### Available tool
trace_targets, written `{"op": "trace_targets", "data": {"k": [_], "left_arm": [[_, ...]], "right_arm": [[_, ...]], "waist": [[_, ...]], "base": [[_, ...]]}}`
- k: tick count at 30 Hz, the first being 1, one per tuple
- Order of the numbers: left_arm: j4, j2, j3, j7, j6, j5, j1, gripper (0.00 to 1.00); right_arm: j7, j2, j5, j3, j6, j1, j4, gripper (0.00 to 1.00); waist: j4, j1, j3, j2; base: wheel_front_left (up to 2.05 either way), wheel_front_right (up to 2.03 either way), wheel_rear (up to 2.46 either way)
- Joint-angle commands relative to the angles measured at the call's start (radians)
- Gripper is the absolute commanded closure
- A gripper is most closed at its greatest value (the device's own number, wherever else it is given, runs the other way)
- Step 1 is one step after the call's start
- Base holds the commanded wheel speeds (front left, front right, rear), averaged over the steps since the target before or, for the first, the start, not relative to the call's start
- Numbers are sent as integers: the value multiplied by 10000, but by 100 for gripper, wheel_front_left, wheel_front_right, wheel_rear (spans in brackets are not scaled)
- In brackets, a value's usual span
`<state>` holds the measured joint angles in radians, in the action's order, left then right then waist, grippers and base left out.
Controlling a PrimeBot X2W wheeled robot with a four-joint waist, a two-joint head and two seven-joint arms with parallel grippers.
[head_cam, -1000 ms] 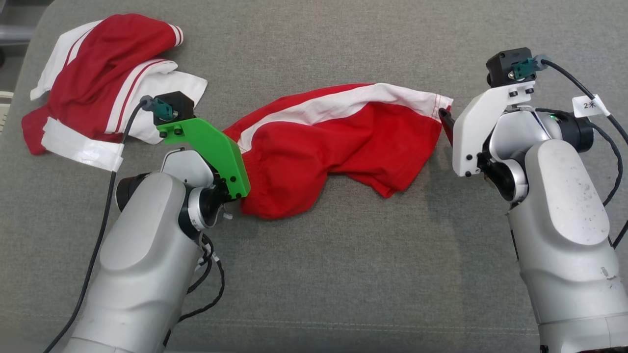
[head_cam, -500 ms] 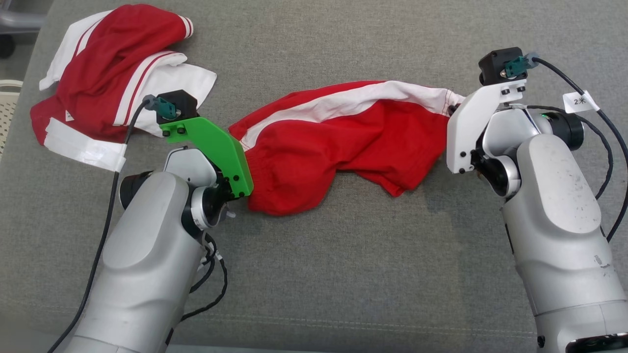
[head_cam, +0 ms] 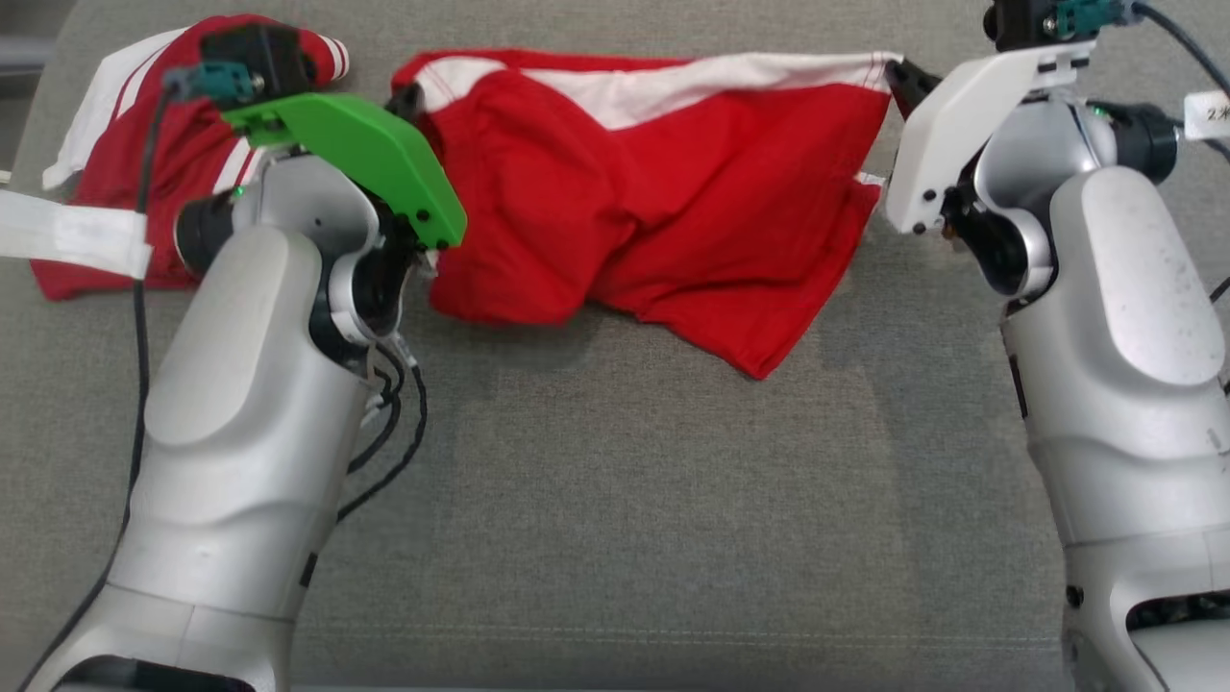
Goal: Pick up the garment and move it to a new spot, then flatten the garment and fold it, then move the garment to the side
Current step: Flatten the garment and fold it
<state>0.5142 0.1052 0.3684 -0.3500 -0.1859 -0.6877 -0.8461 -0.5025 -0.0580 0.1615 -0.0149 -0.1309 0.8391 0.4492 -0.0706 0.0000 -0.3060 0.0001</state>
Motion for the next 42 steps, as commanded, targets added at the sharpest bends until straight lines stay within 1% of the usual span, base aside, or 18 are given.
{"op": "trace_targets", "data": {"k": [1,5,8,9,10,11,12,14,20,22,24,29,31,32,33,36,39,42], "left_arm": [[-148,32,-136,284,180,-21,-495,100],[-248,214,-234,652,572,44,-1275,100],[-380,108,-596,924,1051,-472,-1901,100],[-385,189,-681,917,1197,-506,-2098,100],[-461,386,-604,920,1476,-408,-2345,100],[-412,494,-730,914,1476,-487,-2521,100],[-439,580,-859,915,1630,-637,-2671,100],[-463,625,-1262,1070,1690,-962,-3053,100],[-343,999,-1699,1479,1808,-1030,-3717,100],[-271,995,-1896,1662,1840,-1147,-4031,100],[-78,991,-2083,2016,1916,-1187,-4417,100],[209,941,-2203,2829,2028,-959,-5199,100],[271,918,-2288,3447,2109,-833,-5524,100],[343,940,-2383,3755,1986,-766,-5676,100],[350,949,-2413,4007,2018,-721,-5831,100],[517,781,-2485,4421,2335,-901,-5841,100],[700,875,-2248,4552,2556,-709,-5604,100],[905,879,-1829,4585,2858,-647,-5005,100]], "right_arm": [[79,-210,245,-193,3,476,-71,100],[417,-652,525,-738,3,1402,-58,100],[817,-857,647,-1102,1,2299,133,100],[944,-951,558,-1323,1,2652,201,100],[1100,-1011,505,-1494,6,2994,312,100],[1288,-1016,528,-1762,0,3307,407,100],[1554,-929,650,-1837,1,3640,557,100],[2114,-1064,552,-2160,1,4343,908,100],[3296,-1260,241,-2716,8,5892,1976,100],[3726,-1374,-14,-2792,9,6475,2355,100],[4375,-1522,-428,-2801,9,7125,2975,100],[5478,-1547,-1314,-2464,9,8196,3621,100],[5992,-1481,-1659,-2202,9,8516,3810,100],[6273,-1405,-1837,-2115,9,8700,3852,100],[6494,-1363,-2079,-2067,11,8958,3894,100],[6818,-1099,-2555,-2148,9,9049,4240,100],[6832,-957,-2648,-2695,9,9035,4617,100],[6982,-960,-2406,-3610,9,8590,4998,100]], "waist": [[190,0,-168,-1],[482,0,-318,-1],[697,0,-528,-1],[790,0,-674,-1],[878,0,-829,-1],[966,0,-977,-1],[1095,0,-1101,-1],[1296,0,-1311,-1],[1538,0,-1814,-1],[1605,0,-1954,-1],[1639,0,-2032,-1],[1548,0,-2121,-1],[1504,0,-2077,-1],[1508,0,-2074,-1],[1528,0,-2123,-1],[1544,0,-2218,-1],[1525,0,-2417,-1],[1512,0,-2551,-1]], "base": [[0,0,0],[0,0,0],[0,0,0],[0,0,0],[0,0,0],[0,0,0],[0,0,0],[0,0,0],[0,0,0],[0,0,0],[0,0,0],[0,0,0],[0,0,0],[0,0,0],[0,0,0],[0,0,0],[0,0,0],[0,0,0]]}}
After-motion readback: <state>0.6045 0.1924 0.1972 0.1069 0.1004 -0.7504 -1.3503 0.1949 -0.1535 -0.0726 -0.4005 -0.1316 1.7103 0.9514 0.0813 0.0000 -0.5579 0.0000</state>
